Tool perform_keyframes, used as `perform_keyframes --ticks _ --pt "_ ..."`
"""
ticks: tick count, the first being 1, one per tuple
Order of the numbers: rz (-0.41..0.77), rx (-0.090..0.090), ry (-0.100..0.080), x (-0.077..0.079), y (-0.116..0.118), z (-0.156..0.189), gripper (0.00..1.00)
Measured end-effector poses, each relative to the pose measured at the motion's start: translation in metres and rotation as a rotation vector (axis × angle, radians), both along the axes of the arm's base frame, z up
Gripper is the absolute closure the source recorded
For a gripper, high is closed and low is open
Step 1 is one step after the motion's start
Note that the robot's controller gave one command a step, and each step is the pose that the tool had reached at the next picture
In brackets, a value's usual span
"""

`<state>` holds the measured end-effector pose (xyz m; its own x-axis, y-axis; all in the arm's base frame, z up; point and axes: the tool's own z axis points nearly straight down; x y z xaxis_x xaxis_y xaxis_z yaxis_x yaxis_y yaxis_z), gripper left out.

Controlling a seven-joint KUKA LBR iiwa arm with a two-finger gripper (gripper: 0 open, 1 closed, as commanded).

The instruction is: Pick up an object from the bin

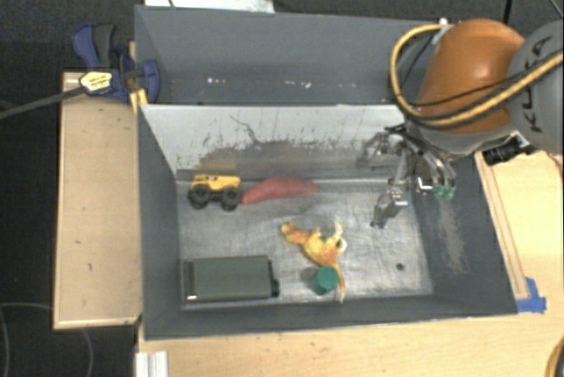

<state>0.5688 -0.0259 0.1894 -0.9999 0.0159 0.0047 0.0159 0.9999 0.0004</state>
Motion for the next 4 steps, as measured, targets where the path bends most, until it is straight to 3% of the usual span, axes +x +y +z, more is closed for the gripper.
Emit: perform_keyframes --ticks 1,2,3,4 --pt "0.001 0.000 -0.008 0.002 0.000 0.004 0.00" --pt "-0.008 0.000 -0.014 -0.018 0.017 -0.048 0.00" --pt "-0.141 -0.001 -0.005 -0.010 0.033 -0.089 0.00" --pt "0.062 0.000 -0.008 -0.074 0.044 -0.115 1.00"
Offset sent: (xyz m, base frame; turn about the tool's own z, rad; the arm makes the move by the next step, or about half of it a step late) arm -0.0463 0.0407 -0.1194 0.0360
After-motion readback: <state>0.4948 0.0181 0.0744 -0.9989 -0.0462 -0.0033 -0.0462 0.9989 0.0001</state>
